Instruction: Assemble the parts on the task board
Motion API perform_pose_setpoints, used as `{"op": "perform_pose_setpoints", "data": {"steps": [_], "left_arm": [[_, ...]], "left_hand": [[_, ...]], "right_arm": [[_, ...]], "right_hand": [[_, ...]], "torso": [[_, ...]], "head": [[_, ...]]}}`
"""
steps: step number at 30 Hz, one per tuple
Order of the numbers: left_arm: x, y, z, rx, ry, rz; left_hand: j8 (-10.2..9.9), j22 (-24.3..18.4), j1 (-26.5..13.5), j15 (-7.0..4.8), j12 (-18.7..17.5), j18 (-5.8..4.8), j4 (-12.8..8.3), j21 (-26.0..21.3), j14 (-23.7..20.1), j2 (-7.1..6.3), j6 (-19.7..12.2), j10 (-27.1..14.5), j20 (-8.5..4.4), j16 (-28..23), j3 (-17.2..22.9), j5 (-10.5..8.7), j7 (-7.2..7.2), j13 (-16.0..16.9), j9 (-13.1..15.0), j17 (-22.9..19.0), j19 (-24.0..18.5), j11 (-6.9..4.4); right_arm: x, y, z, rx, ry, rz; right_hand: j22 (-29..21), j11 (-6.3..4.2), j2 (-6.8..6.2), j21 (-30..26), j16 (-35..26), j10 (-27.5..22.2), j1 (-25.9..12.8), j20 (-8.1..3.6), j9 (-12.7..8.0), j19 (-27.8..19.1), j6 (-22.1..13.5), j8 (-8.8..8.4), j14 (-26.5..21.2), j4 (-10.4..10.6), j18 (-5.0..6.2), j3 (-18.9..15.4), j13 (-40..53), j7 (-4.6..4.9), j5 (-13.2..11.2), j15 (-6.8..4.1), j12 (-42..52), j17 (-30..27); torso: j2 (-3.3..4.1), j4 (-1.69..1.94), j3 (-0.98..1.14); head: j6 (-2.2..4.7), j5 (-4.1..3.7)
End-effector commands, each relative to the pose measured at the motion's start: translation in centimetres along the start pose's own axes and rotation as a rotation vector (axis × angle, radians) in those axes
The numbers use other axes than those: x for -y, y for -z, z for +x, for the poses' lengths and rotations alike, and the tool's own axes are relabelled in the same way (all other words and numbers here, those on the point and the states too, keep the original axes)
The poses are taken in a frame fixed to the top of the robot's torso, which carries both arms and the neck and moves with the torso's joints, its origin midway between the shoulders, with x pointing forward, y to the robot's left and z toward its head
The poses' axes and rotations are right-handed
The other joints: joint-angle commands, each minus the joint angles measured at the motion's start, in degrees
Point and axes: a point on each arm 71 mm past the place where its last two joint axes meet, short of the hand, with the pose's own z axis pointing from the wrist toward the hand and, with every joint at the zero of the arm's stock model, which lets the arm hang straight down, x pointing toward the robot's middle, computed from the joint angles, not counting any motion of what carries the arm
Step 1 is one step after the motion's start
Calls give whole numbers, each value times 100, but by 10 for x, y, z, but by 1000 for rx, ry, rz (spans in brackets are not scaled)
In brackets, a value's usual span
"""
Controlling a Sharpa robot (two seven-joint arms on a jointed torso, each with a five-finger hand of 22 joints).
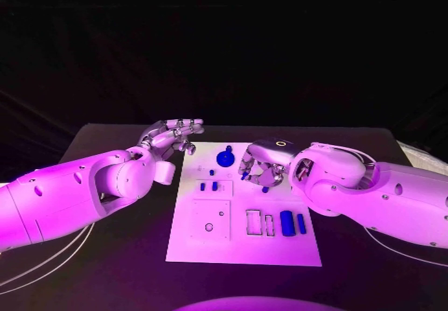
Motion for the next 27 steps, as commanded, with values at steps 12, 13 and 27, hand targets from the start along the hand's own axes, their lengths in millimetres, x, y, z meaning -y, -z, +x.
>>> {"op": "perform_pose_setpoints", "data": {"steps": [12, 13, 27], "left_arm": [[0, -1, 10, -23, 21, 5], [0, -1, 10, -24, 22, 5], [-1, -2, 13, -36, 26, 0]], "left_hand": [[38, 2, 22, 3, 39, 111, -33, -13, -41, 21, -33, -43, 2, 24, -11, 21, 4, 7, -5, -6, -33, -6], [38, 2, 22, 3, 39, 111, -33, -13, -41, 21, -33, -43, 2, 24, -11, 21, 4, 7, -5, -6, -33, -6], [39, -8, 18, 4, 43, 113, -30, -27, -40, 22, -34, -46, 2, 28, -14, 21, 6, 8, -5, -2, -37, -4]], "right_arm": [[-32, -11, 43, -103, -53, -101], [-33, -11, 45, -107, -55, -103], [-37, -19, 62, -146, -46, -111]], "right_hand": [[1, 63, 20, 18, 44, -26, 0, 11, -2, 45, -50, -9, 186, -26, -42, 61, -2, 61, -39, 36, -69, 2], [-3, 64, 20, 16, 44, -27, 1, 11, -2, 42, -51, -10, 185, -27, -41, 62, -2, 62, -39, 37, -71, 1], [-17, 69, 37, 9, 43, -26, -2, 14, -1, 32, -56, -14, 184, -27, -38, 72, 0, 70, -41, 41, -78, -3]], "torso": [[-1, 0, -1], [-2, 1, -3], [-3, 1, -2]], "head": [[-115, 114], [-123, 112], [-185, 119]]}}
